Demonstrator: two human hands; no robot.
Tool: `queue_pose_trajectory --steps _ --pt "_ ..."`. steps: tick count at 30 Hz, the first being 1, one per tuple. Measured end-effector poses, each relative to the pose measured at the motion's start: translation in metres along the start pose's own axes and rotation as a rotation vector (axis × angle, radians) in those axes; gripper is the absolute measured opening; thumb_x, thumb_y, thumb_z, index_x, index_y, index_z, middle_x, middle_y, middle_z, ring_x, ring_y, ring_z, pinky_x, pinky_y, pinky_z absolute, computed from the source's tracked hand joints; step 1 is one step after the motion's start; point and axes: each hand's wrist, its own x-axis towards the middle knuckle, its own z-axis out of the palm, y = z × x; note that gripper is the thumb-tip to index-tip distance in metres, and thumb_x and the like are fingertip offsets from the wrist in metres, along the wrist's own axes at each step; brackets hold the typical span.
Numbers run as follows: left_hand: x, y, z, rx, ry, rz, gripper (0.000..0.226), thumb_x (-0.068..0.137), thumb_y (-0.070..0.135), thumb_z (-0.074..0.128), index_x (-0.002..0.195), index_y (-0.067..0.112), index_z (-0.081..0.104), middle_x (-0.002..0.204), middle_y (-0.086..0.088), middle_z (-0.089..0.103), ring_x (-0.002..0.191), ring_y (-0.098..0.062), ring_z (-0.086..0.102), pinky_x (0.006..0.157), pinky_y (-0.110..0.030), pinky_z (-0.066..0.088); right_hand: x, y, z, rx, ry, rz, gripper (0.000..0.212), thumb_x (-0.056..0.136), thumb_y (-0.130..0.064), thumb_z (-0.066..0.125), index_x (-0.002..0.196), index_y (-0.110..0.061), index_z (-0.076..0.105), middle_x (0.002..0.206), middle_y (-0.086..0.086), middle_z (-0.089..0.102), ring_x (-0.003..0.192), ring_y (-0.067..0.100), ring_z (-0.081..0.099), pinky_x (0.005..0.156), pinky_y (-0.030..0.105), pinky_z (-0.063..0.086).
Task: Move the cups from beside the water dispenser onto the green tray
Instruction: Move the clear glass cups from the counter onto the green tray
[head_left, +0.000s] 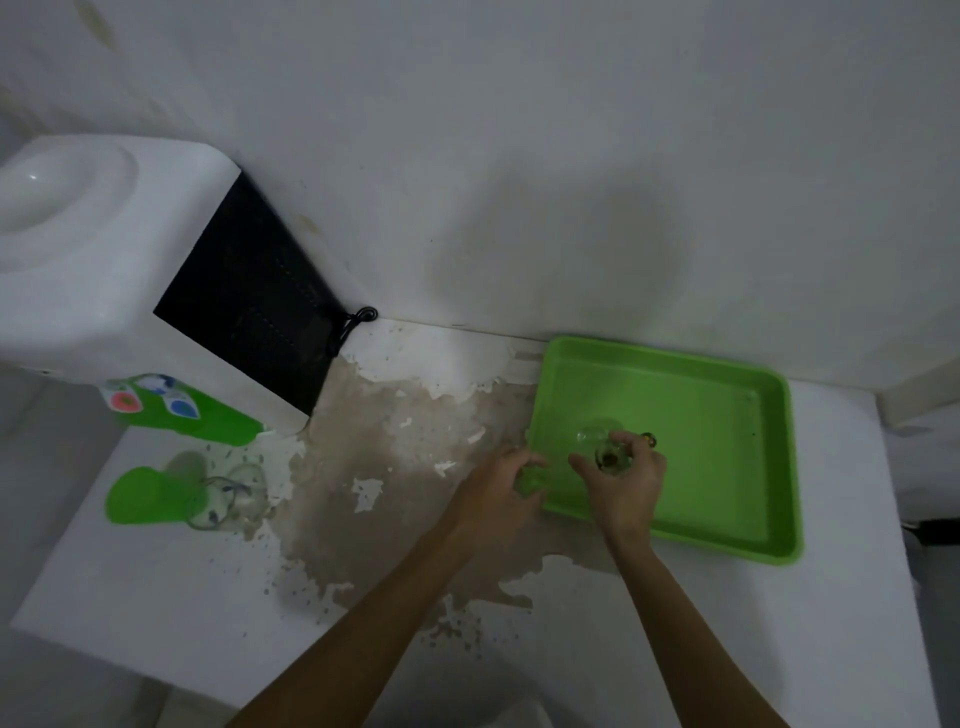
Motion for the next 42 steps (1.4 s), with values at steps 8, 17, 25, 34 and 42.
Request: queue_pose_trajectory --steps 8,17,25,34,42 --pt "0.007 -0.009 -0.001 0.001 -0.016 0.022 0.034 0.087 0.031 0.067 0.12 0.032 0.063 0.119 0.004 0.062 0.104 -0.012 0.061 0.09 -0.038 0.054 -0.006 0.0 0.012 -0.073 -0.005 -0.141 0.051 0.063 -0.004 0.088 0.109 -0.004 0.067 0.112 0.015 0.05 0.092 0.02 0.051 0.088 0.029 0.046" --pt "0.0 -0.025 -0.003 -0.055 0.01 0.038 0.033 0.087 0.024 0.07 0.12 0.027 0.067 0.12 0.001 0.065 0.103 -0.011 0.062 0.086 -0.028 0.053 -0.013 -0.01 0.018 -0.113 0.009 -0.238 0.033 0.069 -0.008 0.084 0.097 -0.008 0.068 0.105 0.012 0.051 0.09 0.021 0.052 0.083 0.022 0.039" --pt "-0.027 -0.052 -0.022 -0.163 0.089 0.004 0.027 0.079 0.036 0.064 0.104 0.03 0.071 0.095 0.008 0.072 0.086 -0.008 0.068 0.082 -0.037 0.058 -0.049 -0.023 0.033 -0.092 -0.056 -0.317 0.018 0.074 -0.003 0.079 0.086 -0.012 0.069 0.094 0.006 0.058 0.087 0.024 0.057 0.08 0.032 0.047" --pt "-0.09 -0.137 -0.099 -0.114 0.24 -0.102 0.016 0.084 0.028 0.067 0.1 0.03 0.071 0.094 0.01 0.069 0.086 -0.008 0.066 0.079 -0.032 0.057 -0.112 -0.054 0.121 -0.076 -0.337 -0.271 0.008 0.08 -0.012 0.072 0.078 -0.018 0.067 0.074 0.002 0.068 0.07 0.015 0.065 0.064 0.027 0.052" --pt "-0.138 -0.217 -0.178 0.314 0.533 -0.103 0.029 0.072 0.023 0.069 0.1 0.023 0.069 0.111 -0.003 0.056 0.101 -0.026 0.059 0.085 -0.04 0.054 -0.176 -0.098 0.211 -0.099 -0.574 -0.302 0.014 0.082 -0.012 0.071 0.077 -0.024 0.067 0.07 -0.007 0.066 0.066 0.001 0.062 0.06 0.012 0.044"
